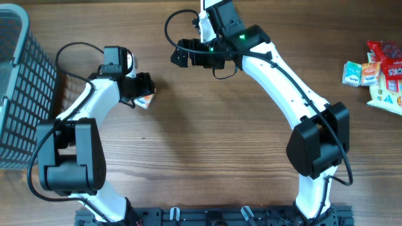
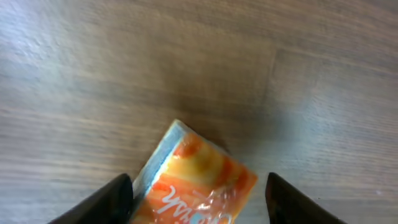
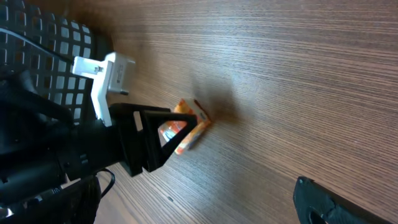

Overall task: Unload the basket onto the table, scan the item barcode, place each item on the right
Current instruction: 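Grasp the remaining orange Kleenex pack with the left gripper, then drag the orange pack rightward toward center and release it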

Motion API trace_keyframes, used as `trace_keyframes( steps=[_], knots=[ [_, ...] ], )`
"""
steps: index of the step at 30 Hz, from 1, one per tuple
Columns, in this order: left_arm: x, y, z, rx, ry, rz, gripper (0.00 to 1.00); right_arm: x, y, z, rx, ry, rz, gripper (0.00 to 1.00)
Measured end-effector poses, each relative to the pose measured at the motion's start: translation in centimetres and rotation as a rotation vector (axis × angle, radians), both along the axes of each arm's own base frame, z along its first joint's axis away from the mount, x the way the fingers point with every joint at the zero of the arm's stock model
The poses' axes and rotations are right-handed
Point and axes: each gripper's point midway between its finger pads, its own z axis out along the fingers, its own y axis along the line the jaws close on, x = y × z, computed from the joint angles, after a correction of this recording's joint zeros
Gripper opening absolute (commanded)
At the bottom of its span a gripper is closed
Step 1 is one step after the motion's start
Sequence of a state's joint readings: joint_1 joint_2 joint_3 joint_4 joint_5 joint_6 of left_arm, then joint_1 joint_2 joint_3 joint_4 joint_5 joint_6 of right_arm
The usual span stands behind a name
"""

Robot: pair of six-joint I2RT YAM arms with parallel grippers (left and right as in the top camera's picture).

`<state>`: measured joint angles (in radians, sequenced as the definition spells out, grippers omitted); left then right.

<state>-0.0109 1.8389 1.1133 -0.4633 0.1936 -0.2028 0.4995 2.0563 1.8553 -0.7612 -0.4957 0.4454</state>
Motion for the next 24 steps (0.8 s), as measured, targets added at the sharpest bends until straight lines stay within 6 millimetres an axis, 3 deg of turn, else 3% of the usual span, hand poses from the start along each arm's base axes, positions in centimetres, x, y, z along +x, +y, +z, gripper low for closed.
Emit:
trace_keyframes(
  steps=[6,10,17,24],
  knots=[
    [-1.6,-0.4,-0.5,-0.022,0.068,-0.014,0.26,0.0,0.0,0.0,0.000,0.000,0.000,1.00],
    [-3.2,-0.5,-0.9,-0.028,0.135,-0.020,0.04,0.0,0.0,0.0,0.000,0.000,0.000,1.00],
    [-5.2,-1.3,-1.1,-0.076,0.222,-0.030,0.04,0.0,0.0,0.0,0.000,0.000,0.000,1.00],
    [-6.7,-5.1,0.2,-0.295,0.276,-0.087,0.04,0.0,0.0,0.0,-0.002,-0.001,-0.002,1.00]
  ],
)
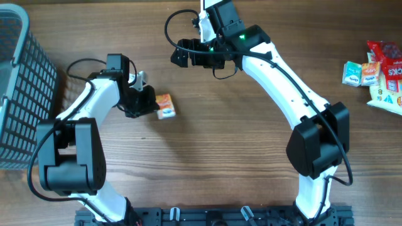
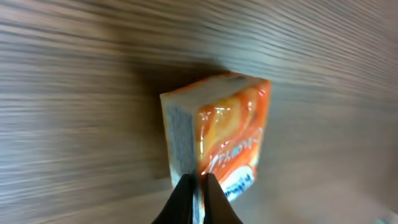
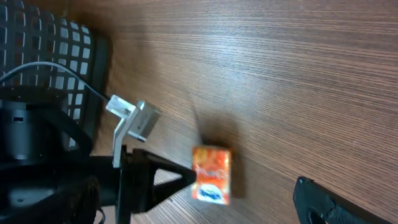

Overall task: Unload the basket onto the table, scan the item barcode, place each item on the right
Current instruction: 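Drag the orange pack rightward toward center and release it, then lower the right gripper onto the orange pack and close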

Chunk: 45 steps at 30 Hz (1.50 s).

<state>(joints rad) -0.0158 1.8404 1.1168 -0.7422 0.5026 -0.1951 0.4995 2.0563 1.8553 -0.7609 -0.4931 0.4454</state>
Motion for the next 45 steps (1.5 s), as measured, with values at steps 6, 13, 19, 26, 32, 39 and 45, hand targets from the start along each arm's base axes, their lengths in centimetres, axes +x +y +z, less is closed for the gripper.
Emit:
trace_keyframes(
  steps=[6,13,19,26,32,39,45],
  knots=[
    [-0.9,-3.8,1.1,-0.120,0.008,-0.074,0.04,0.0,0.0,0.0,0.000,0.000,0.000,1.00],
    [-2.0,-5.6,1.1,-0.126,0.027,-0.127,0.04,0.0,0.0,0.0,0.000,0.000,0.000,1.00],
    [-3.1,-2.5,0.5,-0.021,0.101,-0.069,0.12,0.0,0.0,0.0,0.000,0.000,0.000,1.00],
    [-2.1,4.2,4.7,0.065,0.036,0.125,0.21,0.8,0.4,0.6,0.032,-0.021,-0.025,1.00],
    [-2.2,8.3,8.0,0.123,-0.047,0.257,1.00,1.3,0.7,1.1,0.087,0.056,-0.136,1.00],
    [-2.6,12.0,7.9,0.260,-0.038,0.363,1.00,0.9,0.5,0.8,0.103,0.164,-0.222,0.99],
    [-2.9,15.3,7.5,0.409,0.002,0.548,1.00,-2.1,-1.0,-2.1,-0.097,0.162,-0.131,0.94]
  ],
)
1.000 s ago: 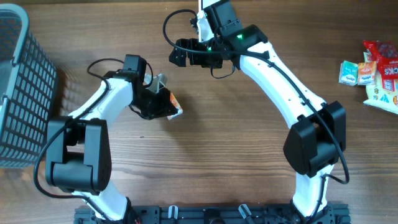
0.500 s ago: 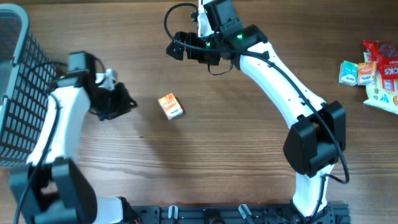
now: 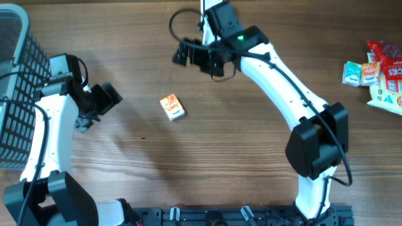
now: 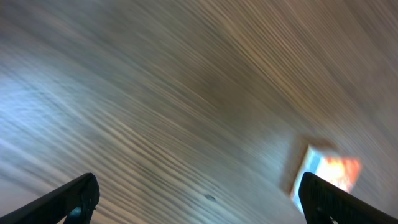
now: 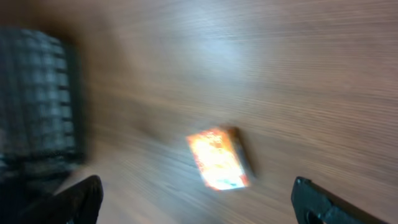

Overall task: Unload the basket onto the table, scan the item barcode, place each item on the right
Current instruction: 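Lower the right gripper onto the orange pack and close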

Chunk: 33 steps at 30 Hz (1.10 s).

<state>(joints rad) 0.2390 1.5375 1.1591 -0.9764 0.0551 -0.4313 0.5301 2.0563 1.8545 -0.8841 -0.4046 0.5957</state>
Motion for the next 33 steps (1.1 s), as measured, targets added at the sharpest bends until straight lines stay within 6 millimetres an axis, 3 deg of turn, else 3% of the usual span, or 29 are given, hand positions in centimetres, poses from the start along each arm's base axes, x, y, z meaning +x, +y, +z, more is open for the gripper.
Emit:
trace_keyframes(
  steps=[4,10,15,19,20,25,33],
  knots=[
    [0.2,1.3,0.1,0.049,-0.006,0.101,1.00,-2.5,-0.4,-2.0,-0.222,-0.057,0.093,0.92],
    [-0.1,2.3,0.1,0.074,-0.002,0.239,1.00,-5.2,2.8,-3.1,-0.383,-0.221,0.276,1.00],
    [-0.2,2.7,0.1,0.090,-0.001,0.283,1.00,-5.9,5.8,-2.7,-0.352,-0.304,0.328,0.81],
    [-0.5,3.0,0.1,0.109,0.009,0.298,1.00,-5.9,6.5,-3.8,-0.330,-0.327,0.332,0.80],
    [-0.6,3.0,0.1,0.110,0.012,0.298,1.00,-6.2,6.6,-5.1,-0.331,-0.327,0.340,0.79],
    [-0.8,3.1,0.1,0.119,0.020,0.300,1.00,-8.3,7.4,-7.8,-0.349,-0.348,0.437,0.76],
    [-1.0,3.1,0.1,0.122,0.028,0.301,1.00,-10.9,9.4,-8.6,-0.507,-0.547,0.612,0.66]
  ],
)
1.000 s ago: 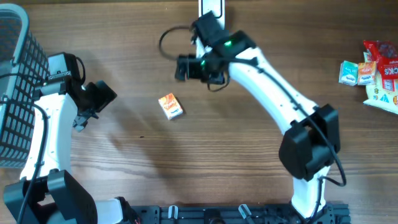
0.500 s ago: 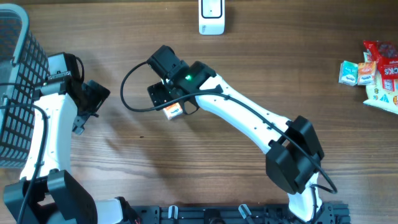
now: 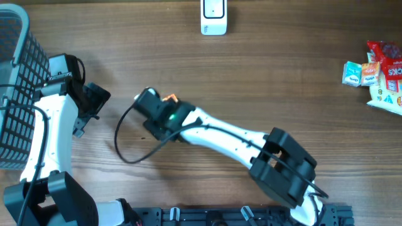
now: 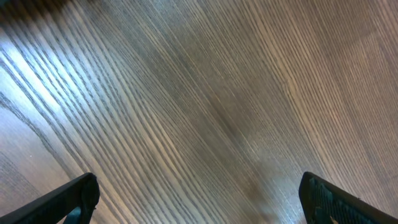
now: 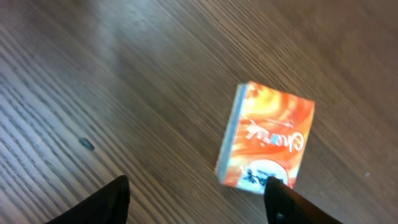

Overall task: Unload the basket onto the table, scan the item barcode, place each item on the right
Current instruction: 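Lower the right gripper onto the orange pack and close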

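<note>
A small orange box (image 5: 267, 140) with a pale blue side lies flat on the wooden table. My right gripper (image 5: 196, 202) hovers open just above it, and the box sits ahead of the right-hand finger (image 5: 292, 202). In the overhead view the right arm's wrist (image 3: 157, 116) covers most of the box (image 3: 169, 98). A white scanner (image 3: 213, 17) stands at the back edge. My left gripper (image 4: 199, 202) is open over bare wood at the left, with nothing between its fingers.
A grey mesh basket (image 3: 16, 81) stands at the far left, close to the left arm (image 3: 53, 119). Several snack packets (image 3: 380, 69) lie at the far right edge.
My right gripper was up at the back near the scanner and is now low over the orange box at mid-left. The left arm has hardly moved, and the box has left its wrist view.
First the box sat tilted between my left gripper's open fingers at the left. Then the left fingers were shut, tips against the box lying flat further right. Then the left arm was back by the basket, open, the box alone. Now the right gripper is over it.
</note>
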Motion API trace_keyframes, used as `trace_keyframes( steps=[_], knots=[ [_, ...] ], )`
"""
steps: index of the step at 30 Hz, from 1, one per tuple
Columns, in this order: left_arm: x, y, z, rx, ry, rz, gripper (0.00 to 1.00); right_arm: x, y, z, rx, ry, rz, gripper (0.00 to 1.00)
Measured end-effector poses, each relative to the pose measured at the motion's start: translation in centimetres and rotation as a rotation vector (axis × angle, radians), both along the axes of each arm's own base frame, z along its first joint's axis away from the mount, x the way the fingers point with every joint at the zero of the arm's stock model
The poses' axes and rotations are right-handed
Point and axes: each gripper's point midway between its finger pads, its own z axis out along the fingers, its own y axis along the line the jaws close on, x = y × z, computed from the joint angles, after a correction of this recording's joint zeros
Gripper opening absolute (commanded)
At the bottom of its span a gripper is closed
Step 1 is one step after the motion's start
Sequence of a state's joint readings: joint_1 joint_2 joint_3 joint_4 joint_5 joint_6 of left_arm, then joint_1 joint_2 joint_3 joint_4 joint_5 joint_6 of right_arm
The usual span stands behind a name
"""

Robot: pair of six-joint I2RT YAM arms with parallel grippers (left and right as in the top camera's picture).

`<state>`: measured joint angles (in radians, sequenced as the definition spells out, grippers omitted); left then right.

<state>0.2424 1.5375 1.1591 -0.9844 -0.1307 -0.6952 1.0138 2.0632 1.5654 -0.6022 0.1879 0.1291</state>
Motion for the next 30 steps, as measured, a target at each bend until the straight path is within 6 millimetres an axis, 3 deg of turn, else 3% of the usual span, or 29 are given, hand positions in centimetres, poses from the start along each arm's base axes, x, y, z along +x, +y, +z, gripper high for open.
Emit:
trace_keyframes(
  steps=[4,11,19,30],
  knots=[
    [-0.1,0.0,0.0,-0.001,0.004,0.000,1.00,0.4,0.6,-0.3,-0.023,-0.063,0.026,0.65],
    [-0.3,-0.1,-0.1,-0.002,0.011,0.000,1.00,1.3,-0.4,-4.4,-0.117,-0.064,0.013,0.64],
    [-0.3,-0.1,-0.1,-0.002,0.011,0.000,1.00,2.0,-0.2,-4.3,-0.096,-0.081,-0.004,0.56],
    [-0.3,-0.1,-0.1,-0.002,0.012,0.000,1.00,4.8,-3.1,-4.6,-0.084,-0.034,-0.112,0.46]
  ],
)
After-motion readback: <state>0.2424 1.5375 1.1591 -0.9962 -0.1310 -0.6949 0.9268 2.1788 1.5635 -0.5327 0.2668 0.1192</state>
